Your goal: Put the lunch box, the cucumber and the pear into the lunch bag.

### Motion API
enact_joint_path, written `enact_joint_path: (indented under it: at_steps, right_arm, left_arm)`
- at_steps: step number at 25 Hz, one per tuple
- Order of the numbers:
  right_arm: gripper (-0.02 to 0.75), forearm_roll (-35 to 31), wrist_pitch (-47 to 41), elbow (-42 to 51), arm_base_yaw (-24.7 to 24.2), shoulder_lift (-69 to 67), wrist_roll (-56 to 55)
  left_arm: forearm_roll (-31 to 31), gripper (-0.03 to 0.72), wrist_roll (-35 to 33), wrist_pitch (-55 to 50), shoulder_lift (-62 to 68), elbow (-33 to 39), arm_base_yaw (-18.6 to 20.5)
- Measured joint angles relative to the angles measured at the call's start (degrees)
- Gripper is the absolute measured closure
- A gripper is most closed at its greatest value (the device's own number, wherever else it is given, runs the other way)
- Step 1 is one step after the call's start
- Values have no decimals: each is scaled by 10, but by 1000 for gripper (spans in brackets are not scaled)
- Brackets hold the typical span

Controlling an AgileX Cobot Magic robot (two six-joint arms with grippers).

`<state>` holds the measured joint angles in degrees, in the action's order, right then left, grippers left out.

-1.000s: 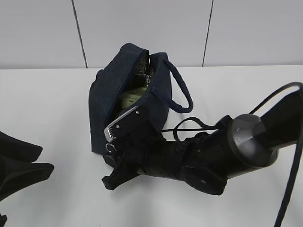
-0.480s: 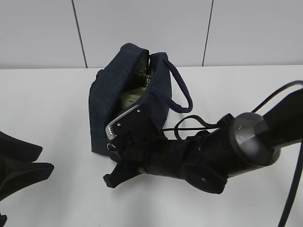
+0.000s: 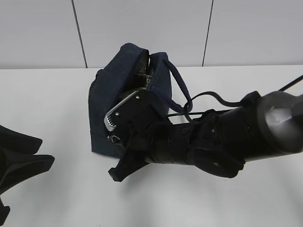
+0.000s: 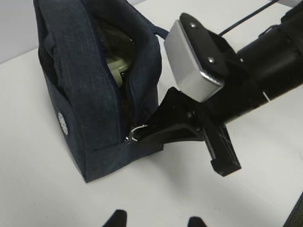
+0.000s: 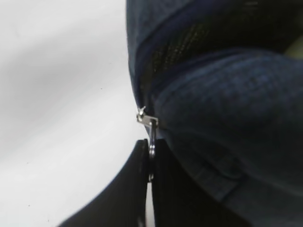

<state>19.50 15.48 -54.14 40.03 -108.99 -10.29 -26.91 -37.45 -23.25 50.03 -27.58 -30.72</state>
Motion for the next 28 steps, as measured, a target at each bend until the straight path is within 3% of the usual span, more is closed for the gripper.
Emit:
enact_joint_path:
  at_steps: [3, 11, 18, 28]
  right_arm:
    - [738, 49, -25, 0, 0, 19, -27]
    - [738, 261, -10, 0, 0, 38, -207]
    - [738, 286, -4, -12, 0, 38, -232]
    - [738, 288, -80, -87, 0, 39, -233]
  left_arm:
    - [0, 446, 0, 0, 0, 0, 0]
    - [0, 446, 0, 5, 0, 0, 0]
    - [0, 446, 0, 15, 0, 0, 0]
    - [0, 446, 0, 16, 0, 0, 0]
